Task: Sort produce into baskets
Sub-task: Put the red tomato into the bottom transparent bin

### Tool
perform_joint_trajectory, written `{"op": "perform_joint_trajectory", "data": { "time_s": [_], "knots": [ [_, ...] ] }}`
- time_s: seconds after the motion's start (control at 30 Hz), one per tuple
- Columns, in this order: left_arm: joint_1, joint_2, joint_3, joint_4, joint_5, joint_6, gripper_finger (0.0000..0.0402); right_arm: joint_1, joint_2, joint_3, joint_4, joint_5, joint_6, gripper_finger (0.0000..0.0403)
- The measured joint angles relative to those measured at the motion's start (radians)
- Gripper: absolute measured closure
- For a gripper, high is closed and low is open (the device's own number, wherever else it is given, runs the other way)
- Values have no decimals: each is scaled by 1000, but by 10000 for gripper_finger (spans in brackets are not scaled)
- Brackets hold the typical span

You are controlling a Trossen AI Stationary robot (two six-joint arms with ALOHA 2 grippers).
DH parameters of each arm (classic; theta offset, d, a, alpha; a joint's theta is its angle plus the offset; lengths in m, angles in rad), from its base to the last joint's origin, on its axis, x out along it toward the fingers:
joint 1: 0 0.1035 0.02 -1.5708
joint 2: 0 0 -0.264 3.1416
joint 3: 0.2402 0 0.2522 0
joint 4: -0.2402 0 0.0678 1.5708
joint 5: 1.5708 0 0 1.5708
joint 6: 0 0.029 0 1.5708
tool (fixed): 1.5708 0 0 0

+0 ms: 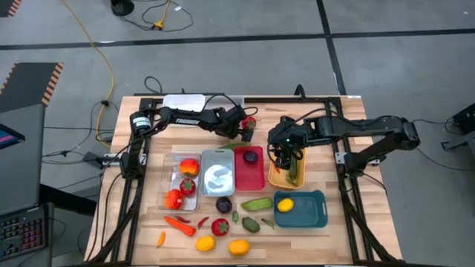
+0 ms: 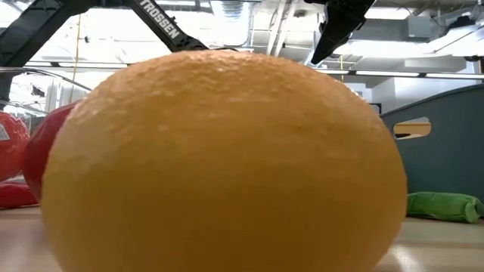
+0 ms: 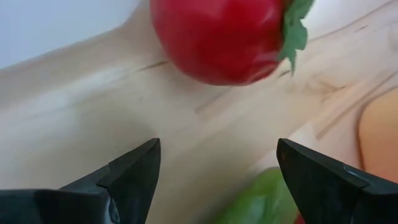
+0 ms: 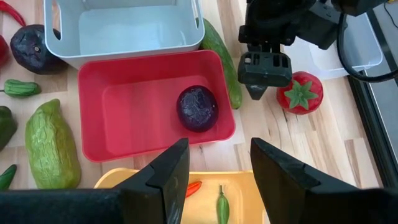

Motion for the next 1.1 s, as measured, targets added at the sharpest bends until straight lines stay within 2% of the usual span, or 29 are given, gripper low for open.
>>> {"op": "perform_joint_trajectory", "data": {
  "time_s": [0.3,0.6,0.83,1.1],
  "knots": [
    [-2,0,79,-28,-22,29,95,0,0,0,0,0,0,204],
    [-2,-1,211,-236,-123,60,95,0,0,0,0,0,0,204],
    [-1,-1,226,-167,-194,43,95,0,0,0,0,0,0,204],
    [-1,0,225,-169,-211,-9,95,0,0,0,0,0,0,204]
  ]
}}
